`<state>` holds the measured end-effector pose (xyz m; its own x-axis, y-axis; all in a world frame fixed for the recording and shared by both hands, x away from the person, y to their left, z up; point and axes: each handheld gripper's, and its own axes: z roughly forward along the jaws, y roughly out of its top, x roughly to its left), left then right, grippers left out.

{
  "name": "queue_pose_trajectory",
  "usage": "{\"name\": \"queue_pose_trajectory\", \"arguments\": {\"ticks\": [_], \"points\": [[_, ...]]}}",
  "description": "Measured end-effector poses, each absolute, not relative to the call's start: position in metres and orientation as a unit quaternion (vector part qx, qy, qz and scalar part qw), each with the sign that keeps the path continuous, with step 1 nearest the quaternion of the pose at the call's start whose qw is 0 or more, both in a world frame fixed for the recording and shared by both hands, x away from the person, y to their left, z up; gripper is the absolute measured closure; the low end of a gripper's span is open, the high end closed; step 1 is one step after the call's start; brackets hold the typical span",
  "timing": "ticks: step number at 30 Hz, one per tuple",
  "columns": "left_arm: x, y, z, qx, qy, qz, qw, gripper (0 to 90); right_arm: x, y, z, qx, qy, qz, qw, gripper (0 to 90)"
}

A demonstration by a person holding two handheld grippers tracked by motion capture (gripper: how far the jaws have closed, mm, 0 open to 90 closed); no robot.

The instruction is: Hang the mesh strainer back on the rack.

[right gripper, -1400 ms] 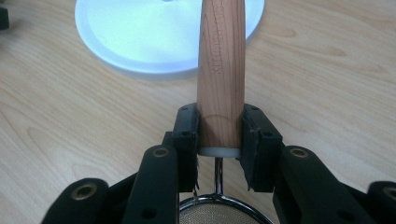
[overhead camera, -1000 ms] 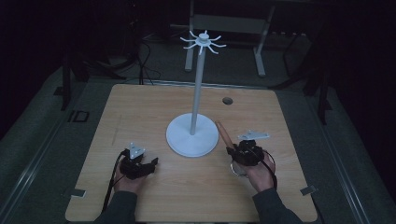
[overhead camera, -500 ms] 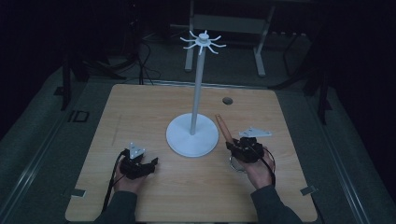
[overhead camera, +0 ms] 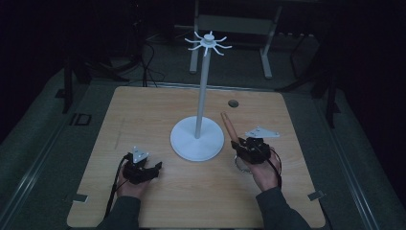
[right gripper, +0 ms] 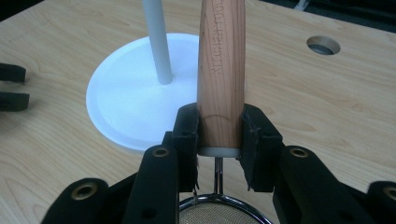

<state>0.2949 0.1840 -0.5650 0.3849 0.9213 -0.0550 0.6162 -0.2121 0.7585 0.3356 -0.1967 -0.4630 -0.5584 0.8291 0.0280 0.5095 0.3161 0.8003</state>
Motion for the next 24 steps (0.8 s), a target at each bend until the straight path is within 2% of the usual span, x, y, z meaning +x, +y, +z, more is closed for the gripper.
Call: {"name": "queue_pose_trajectory", "arguments": {"ticks": [24], "points": [[0.295, 0.184, -0.565, 0.75, 0.512, 0.211, 0.361, 33.3, 0.34, -0.191, -0.448, 0.421, 0.77, 0.429, 0.213, 69.8]]}}
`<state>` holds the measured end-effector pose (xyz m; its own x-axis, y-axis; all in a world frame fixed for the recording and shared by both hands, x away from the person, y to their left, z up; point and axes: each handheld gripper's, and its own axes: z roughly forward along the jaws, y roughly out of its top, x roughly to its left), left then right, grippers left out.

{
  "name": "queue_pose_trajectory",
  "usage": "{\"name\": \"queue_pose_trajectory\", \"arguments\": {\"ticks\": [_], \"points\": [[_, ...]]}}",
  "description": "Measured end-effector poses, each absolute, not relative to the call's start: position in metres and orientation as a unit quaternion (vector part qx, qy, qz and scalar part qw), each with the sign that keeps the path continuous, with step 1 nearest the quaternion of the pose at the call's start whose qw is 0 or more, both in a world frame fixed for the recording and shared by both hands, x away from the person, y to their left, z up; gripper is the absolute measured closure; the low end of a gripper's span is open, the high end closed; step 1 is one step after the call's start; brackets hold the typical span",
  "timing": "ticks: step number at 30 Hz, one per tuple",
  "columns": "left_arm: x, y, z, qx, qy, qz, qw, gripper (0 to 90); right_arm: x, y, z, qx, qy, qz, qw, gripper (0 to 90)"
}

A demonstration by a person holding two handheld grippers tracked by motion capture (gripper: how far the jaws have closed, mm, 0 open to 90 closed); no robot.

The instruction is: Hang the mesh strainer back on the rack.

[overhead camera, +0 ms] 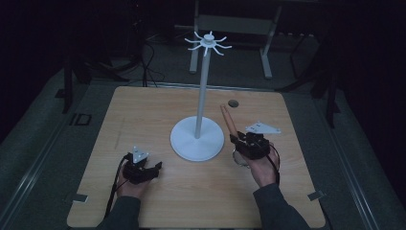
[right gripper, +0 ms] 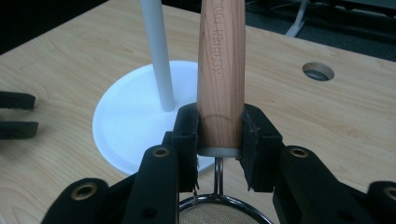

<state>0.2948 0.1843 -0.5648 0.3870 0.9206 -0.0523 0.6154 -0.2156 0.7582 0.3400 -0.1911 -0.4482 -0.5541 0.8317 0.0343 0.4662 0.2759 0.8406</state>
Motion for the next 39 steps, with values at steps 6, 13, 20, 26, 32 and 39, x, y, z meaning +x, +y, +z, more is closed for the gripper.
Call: {"name": "queue_pose_trajectory", "arguments": {"ticks": [6, 13, 20, 26, 32, 39], "points": [[0.295, 0.184, -0.565, 0.75, 0.513, 0.211, 0.362, 33.2, 0.341, -0.191, -0.445, 0.422, 0.765, 0.436, 0.214, 69.8], [0.295, 0.184, -0.565, 0.75, 0.511, 0.212, 0.361, 33.3, 0.342, -0.189, -0.439, 0.416, 0.762, 0.445, 0.22, 69.9], [0.295, 0.184, -0.565, 0.75, 0.512, 0.211, 0.362, 33.2, 0.342, -0.19, -0.435, 0.413, 0.757, 0.455, 0.223, 69.8], [0.295, 0.184, -0.565, 0.75, 0.512, 0.211, 0.361, 33.2, 0.343, -0.191, -0.433, 0.411, 0.753, 0.462, 0.225, 69.9], [0.295, 0.184, -0.565, 0.75, 0.512, 0.211, 0.361, 33.2, 0.342, -0.191, -0.431, 0.409, 0.75, 0.467, 0.229, 69.9], [0.295, 0.184, -0.565, 0.751, 0.512, 0.21, 0.361, 33.2, 0.342, -0.191, -0.427, 0.405, 0.747, 0.471, 0.235, 69.9]]}}
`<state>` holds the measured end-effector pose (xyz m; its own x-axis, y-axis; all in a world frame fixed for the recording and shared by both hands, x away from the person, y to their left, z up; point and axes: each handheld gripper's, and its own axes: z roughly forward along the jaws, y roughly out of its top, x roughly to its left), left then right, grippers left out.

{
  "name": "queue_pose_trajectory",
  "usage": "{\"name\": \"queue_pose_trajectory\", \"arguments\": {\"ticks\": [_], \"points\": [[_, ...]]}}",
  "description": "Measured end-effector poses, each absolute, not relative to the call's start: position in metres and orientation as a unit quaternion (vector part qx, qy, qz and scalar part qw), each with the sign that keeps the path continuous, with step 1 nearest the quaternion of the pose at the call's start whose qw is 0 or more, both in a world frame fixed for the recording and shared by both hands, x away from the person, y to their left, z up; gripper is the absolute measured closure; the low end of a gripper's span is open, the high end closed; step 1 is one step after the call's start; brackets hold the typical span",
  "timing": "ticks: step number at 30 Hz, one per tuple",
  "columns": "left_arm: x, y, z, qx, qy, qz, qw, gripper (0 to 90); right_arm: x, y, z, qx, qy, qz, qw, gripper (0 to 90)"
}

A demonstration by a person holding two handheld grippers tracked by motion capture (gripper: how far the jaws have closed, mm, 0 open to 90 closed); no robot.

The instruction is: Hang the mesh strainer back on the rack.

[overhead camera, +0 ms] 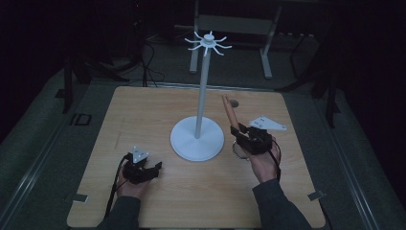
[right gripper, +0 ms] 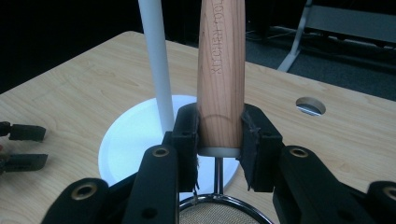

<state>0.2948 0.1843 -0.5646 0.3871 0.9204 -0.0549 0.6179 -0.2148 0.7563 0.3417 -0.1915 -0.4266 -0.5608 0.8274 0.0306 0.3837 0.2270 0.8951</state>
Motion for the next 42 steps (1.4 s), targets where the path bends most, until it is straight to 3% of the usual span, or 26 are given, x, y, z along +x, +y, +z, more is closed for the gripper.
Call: {"name": "queue_pose_trajectory", "arguments": {"ticks": [42], "points": [[0.295, 0.185, -0.565, 0.75, 0.512, 0.211, 0.362, 33.2, 0.336, -0.185, -0.402, 0.377, 0.728, 0.508, 0.263, 69.9]]}}
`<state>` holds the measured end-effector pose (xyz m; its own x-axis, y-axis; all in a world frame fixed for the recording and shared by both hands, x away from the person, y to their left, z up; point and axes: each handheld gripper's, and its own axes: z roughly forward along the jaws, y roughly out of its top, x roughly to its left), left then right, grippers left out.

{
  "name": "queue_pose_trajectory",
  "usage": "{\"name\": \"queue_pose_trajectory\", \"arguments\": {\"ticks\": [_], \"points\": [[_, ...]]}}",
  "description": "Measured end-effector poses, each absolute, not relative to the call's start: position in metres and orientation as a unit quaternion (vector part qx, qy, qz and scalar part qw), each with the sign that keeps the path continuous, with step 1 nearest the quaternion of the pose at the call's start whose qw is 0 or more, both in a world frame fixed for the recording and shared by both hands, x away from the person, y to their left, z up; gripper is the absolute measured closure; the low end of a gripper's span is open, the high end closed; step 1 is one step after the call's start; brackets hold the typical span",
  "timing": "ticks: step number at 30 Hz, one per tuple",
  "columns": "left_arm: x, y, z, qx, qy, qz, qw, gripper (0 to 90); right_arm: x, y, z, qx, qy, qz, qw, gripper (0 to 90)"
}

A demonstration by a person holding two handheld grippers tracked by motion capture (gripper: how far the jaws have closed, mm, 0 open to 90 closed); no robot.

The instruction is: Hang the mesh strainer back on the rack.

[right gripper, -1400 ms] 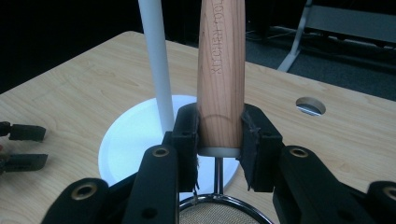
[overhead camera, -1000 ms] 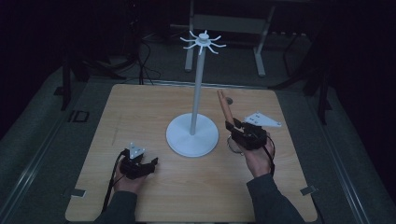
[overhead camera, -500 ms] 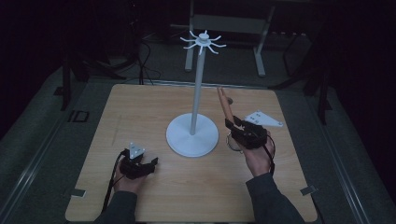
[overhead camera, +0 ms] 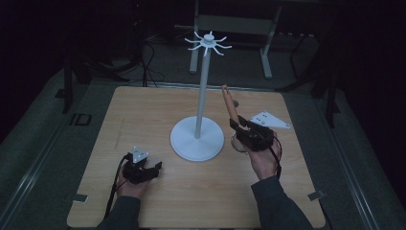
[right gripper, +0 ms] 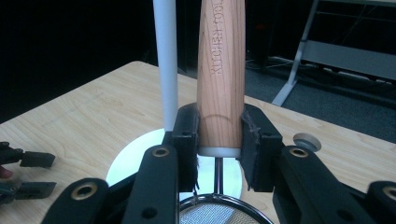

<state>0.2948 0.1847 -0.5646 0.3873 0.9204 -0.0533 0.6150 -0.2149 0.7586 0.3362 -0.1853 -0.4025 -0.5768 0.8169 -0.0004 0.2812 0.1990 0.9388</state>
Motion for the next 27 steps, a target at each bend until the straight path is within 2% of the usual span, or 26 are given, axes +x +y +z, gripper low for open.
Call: {"name": "queue_pose_trajectory", "arguments": {"ticks": [27], "points": [[0.2948, 0.1848, -0.5646, 0.75, 0.512, 0.211, 0.362, 33.2, 0.3354, -0.1825, -0.393, 0.371, 0.717, 0.528, 0.264, 69.9]]}}
